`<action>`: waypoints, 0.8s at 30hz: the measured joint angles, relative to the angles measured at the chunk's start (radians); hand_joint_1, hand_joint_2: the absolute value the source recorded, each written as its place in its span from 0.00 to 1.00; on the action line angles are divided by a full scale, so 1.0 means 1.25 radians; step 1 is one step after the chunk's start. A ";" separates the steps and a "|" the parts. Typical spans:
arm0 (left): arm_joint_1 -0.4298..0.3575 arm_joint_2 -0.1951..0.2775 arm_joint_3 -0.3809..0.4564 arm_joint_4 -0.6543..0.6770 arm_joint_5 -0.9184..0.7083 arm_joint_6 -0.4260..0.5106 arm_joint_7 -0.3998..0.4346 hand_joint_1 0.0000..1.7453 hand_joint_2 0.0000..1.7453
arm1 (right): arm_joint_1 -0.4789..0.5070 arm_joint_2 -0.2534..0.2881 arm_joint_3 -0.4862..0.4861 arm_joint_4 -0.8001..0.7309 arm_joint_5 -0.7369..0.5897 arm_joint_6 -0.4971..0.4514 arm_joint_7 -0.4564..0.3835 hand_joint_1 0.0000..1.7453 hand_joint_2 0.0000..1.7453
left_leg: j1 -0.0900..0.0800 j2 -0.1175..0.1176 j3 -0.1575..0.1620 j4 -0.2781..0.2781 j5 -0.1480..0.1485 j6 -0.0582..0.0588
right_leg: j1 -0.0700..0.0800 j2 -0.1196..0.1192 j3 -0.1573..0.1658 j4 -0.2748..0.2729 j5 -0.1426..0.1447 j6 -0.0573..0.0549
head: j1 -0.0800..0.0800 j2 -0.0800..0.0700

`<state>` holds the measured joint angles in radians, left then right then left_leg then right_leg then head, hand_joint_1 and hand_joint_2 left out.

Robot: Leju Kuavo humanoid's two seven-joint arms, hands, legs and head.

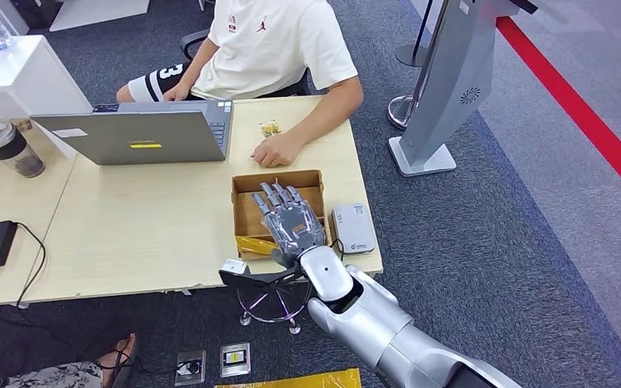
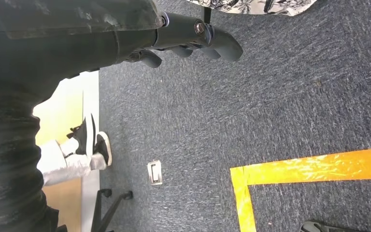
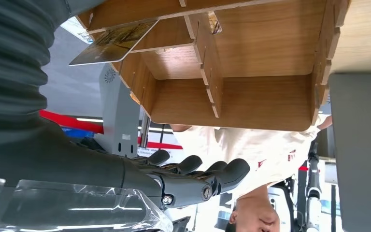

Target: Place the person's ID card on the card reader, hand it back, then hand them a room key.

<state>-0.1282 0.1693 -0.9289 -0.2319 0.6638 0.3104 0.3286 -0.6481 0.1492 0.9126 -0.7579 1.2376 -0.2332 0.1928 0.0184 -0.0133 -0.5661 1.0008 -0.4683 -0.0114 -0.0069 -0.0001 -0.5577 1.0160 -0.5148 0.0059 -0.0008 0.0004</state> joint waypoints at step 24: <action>0.001 -0.001 0.007 0.000 -0.006 0.001 0.002 0.00 1.00 | -0.023 -0.023 -0.056 0.075 -0.040 -0.030 0.035 0.00 1.00 | 0.000 0.000 0.000 0.000 0.000 0.000 | 0.000 0.000 0.000 0.000 0.000 0.000 | 0.000 0.000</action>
<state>-0.1275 0.1675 -0.9196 -0.2319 0.6561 0.3115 0.3315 -0.6772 0.1209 0.8428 -0.6641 1.1875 -0.2706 0.2369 0.0184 -0.0131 -0.5660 1.0009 -0.4683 -0.0114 -0.0069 0.0000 -0.5578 1.0160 -0.5148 0.0059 -0.0007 0.0004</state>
